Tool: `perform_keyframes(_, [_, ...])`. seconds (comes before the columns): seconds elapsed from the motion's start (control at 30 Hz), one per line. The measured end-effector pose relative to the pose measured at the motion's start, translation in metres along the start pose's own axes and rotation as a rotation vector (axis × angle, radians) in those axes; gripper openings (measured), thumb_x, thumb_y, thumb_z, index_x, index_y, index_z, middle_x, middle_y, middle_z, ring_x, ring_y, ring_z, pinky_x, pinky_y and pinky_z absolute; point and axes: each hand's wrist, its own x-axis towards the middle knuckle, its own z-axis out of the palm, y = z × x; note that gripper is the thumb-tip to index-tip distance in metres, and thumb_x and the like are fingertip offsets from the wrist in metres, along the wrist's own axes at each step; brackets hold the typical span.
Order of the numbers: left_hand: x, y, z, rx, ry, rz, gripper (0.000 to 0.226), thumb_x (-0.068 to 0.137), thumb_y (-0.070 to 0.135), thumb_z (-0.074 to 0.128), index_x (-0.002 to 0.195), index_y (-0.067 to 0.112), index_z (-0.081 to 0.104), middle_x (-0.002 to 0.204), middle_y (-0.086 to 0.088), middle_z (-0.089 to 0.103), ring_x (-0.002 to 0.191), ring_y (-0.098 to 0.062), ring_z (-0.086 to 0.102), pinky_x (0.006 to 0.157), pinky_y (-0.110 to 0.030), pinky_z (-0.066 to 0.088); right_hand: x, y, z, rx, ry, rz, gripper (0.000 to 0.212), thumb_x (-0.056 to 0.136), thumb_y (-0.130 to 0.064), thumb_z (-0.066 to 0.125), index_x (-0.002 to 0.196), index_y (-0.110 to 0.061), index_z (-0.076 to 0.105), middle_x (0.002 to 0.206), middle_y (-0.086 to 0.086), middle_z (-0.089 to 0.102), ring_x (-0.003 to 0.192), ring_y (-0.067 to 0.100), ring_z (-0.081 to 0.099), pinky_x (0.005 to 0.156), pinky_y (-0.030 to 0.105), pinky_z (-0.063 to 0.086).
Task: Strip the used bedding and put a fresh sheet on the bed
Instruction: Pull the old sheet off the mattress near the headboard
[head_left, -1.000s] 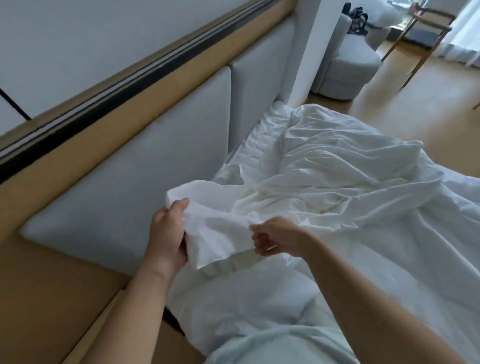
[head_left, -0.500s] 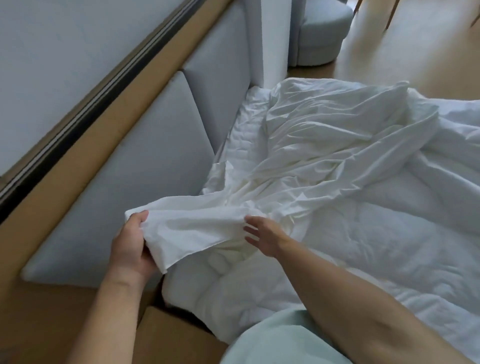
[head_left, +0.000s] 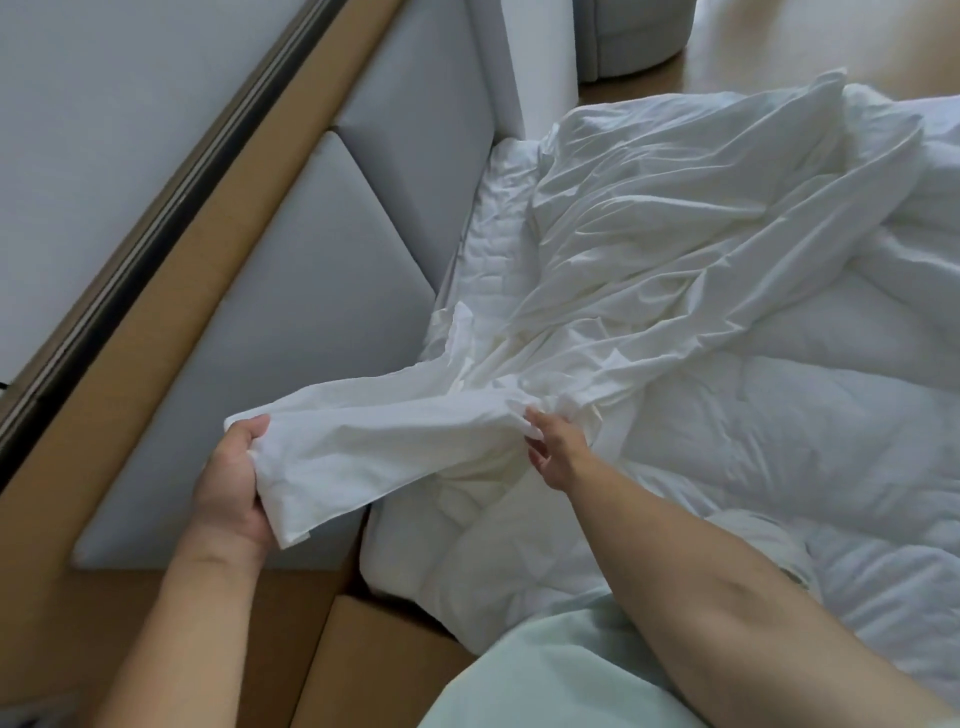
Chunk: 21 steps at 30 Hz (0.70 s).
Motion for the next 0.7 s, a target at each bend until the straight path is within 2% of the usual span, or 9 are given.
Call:
perform_keyframes(0.07, [-0.002,0.0,0.004,0.003,0.019,0.001,0.048,0.094,0.035,0.051,0.134,0.009,0.061,0.126,-0.016,0.069,0.115,-0.037,0.066,0.089,-0.048,0.056,0.004,-0.001,-0.002,-0.045,-0.006,0.036,0.026,0.088,-0.028,0.076,0.11,-0.018,0.065,0.088,-0.003,0.062,0.069,0.01,0.053,0.068,0.024,0.047])
perform_keyframes(0.13, [-0.003,0.0,0.009,0.014,0.03,0.002,0.047,0.094,0.035,0.054,0.133,0.009,0.062,0.123,-0.016,0.071,0.112,-0.037,0.068,0.088,-0.049,0.057,0.007,-0.002,-0.004,-0.093,-0.021,0.057,0.032,0.087,-0.031,0.078,0.114,-0.017,0.066,0.084,-0.004,0.059,0.065,0.009,0.048,0.063,0.023,0.045])
perform_keyframes(0.23, [-0.006,0.001,0.023,0.034,0.035,0.049,0.035,0.093,0.029,0.058,0.12,0.009,0.068,0.114,-0.017,0.074,0.102,-0.036,0.072,0.089,-0.055,0.057,0.013,-0.004,-0.005,-0.153,-0.006,-0.001,0.052,0.089,-0.037,0.075,0.132,-0.016,0.055,0.109,0.002,0.06,0.085,0.015,0.057,0.071,0.026,0.051])
perform_keyframes(0.33, [-0.007,0.002,0.038,0.062,0.064,0.111,0.02,0.093,0.022,0.061,0.101,0.008,0.071,0.103,-0.017,0.076,0.088,-0.033,0.075,0.082,-0.056,0.058,0.02,-0.005,-0.005,-0.272,0.063,-0.059,0.066,0.085,-0.042,0.076,0.139,-0.013,0.052,0.128,0.006,0.056,0.111,0.027,0.059,0.09,0.04,0.054])
perform_keyframes(0.4, [-0.005,0.003,0.046,0.076,0.055,0.133,0.021,0.093,0.021,0.06,0.103,0.006,0.071,0.103,-0.016,0.076,0.088,-0.034,0.074,0.079,-0.052,0.06,0.024,-0.001,-0.005,-0.307,0.142,-0.1,0.075,0.082,-0.041,0.079,0.142,-0.009,0.048,0.135,0.007,0.055,0.117,0.032,0.058,0.1,0.044,0.05])
perform_keyframes(0.5, [0.001,0.01,0.053,0.091,0.071,0.182,0.023,0.094,0.02,0.059,0.107,0.004,0.069,0.099,-0.016,0.075,0.081,-0.031,0.074,0.071,-0.045,0.061,0.026,0.001,-0.013,-0.122,0.299,-0.087,0.091,0.074,-0.031,0.088,0.147,-0.011,0.038,0.141,0.009,0.051,0.119,0.03,0.055,0.107,0.043,0.043])
perform_keyframes(0.6, [0.009,0.018,0.058,0.096,0.083,0.196,0.026,0.093,0.021,0.06,0.109,0.002,0.068,0.1,-0.017,0.074,0.085,-0.033,0.072,0.077,-0.052,0.059,0.029,0.0,-0.022,-0.03,0.28,-0.04,0.089,0.078,-0.028,0.085,0.151,-0.017,0.035,0.141,0.006,0.051,0.123,0.029,0.054,0.109,0.044,0.043])
perform_keyframes(0.63, [0.012,0.02,0.059,0.097,0.083,0.2,0.022,0.092,0.022,0.061,0.104,0.004,0.068,0.097,-0.016,0.074,0.083,-0.033,0.072,0.077,-0.052,0.059,0.032,-0.001,-0.025,-0.017,0.261,-0.028,0.082,0.081,-0.027,0.083,0.149,-0.016,0.038,0.136,0.006,0.055,0.118,0.027,0.057,0.106,0.042,0.045])
perform_keyframes(0.7, [0.018,0.023,0.062,0.108,0.085,0.213,0.017,0.092,0.022,0.061,0.098,0.007,0.067,0.091,-0.013,0.073,0.079,-0.031,0.072,0.072,-0.048,0.06,0.038,-0.003,-0.032,-0.007,0.211,-0.014,0.053,0.086,-0.02,0.079,0.131,-0.013,0.053,0.122,0.009,0.064,0.102,0.024,0.063,0.093,0.036,0.051])
